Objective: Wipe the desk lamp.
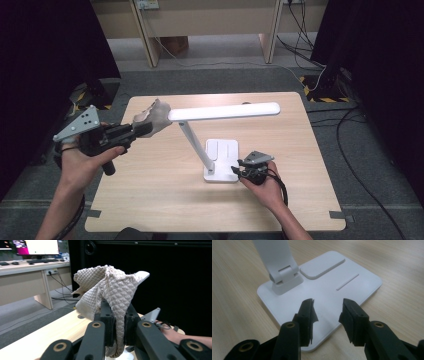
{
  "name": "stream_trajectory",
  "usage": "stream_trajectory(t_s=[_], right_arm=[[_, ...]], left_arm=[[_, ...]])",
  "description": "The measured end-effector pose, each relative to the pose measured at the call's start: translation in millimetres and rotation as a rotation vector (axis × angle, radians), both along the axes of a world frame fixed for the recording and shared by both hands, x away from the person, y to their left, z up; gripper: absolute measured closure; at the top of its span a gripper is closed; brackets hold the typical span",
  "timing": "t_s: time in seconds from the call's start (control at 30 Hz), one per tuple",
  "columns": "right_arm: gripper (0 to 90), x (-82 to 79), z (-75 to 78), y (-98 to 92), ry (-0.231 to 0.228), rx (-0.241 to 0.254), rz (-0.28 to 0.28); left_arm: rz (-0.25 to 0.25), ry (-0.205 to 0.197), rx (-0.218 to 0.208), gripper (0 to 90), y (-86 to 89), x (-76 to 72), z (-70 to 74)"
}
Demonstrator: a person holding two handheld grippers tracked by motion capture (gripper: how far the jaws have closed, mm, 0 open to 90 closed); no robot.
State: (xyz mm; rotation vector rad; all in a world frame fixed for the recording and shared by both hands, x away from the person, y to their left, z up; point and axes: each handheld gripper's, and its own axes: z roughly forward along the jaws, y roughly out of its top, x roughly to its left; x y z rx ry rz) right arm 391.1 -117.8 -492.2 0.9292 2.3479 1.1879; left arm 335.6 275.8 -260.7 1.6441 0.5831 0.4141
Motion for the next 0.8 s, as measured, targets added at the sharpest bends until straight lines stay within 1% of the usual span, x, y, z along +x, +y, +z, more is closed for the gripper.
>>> stream_trajectory(t_s=[0.1,0.13,0.17,0.2,0.3,0.33,0.47,0.5,0.53,0.63,0.73,0.8], right_arm=[[61.7,3.8,-1.9,3.3,0.007,-0.013,0.005],[61.8,4.5,-2.3,4.0,0.010,-0.015,0.006],[62.0,5.7,-2.9,5.2,0.009,-0.022,0.009],[62.2,6.5,-3.0,5.9,0.009,-0.025,0.011],[63.0,8.4,-2.7,8.4,0.010,-0.031,0.014],[63.0,8.4,-2.7,8.4,0.010,-0.031,0.014],[63.5,11.3,-2.3,11.2,0.011,-0.034,0.018],[63.5,11.5,-2.3,11.6,0.011,-0.034,0.016],[63.5,11.6,-2.2,11.9,0.011,-0.035,0.017],[63.4,11.7,-2.1,11.9,0.009,-0.033,0.014],[63.4,11.5,-2.0,11.8,0.008,-0.034,0.013],[63.3,11.8,-3.1,12.1,0.011,-0.037,0.017]], left_arm=[[-0.022,0.008,-0.002,81.8,-4.4,7.3,1.9],[-0.022,0.008,-0.002,81.8,-4.4,7.3,1.9],[-0.031,0.012,-0.006,81.8,-6.9,13.7,3.2],[-0.033,0.013,-0.010,81.8,-8.0,16.6,3.4],[-0.046,0.018,-0.018,81.7,-10.7,24.3,3.5],[-0.046,0.018,-0.018,81.7,-10.7,24.3,3.5],[-0.049,0.029,-0.051,81.6,-13.5,34.4,0.4],[-0.049,0.029,-0.051,81.6,-13.5,34.4,0.4],[-0.054,0.026,-0.060,81.6,-14.7,36.9,-0.9],[-0.073,0.034,-0.083,81.6,-15.3,37.6,-1.2],[-0.079,0.027,-0.085,81.5,-15.2,36.7,0.1],[-0.078,0.016,-0.095,81.4,-9.6,35.3,5.4]])
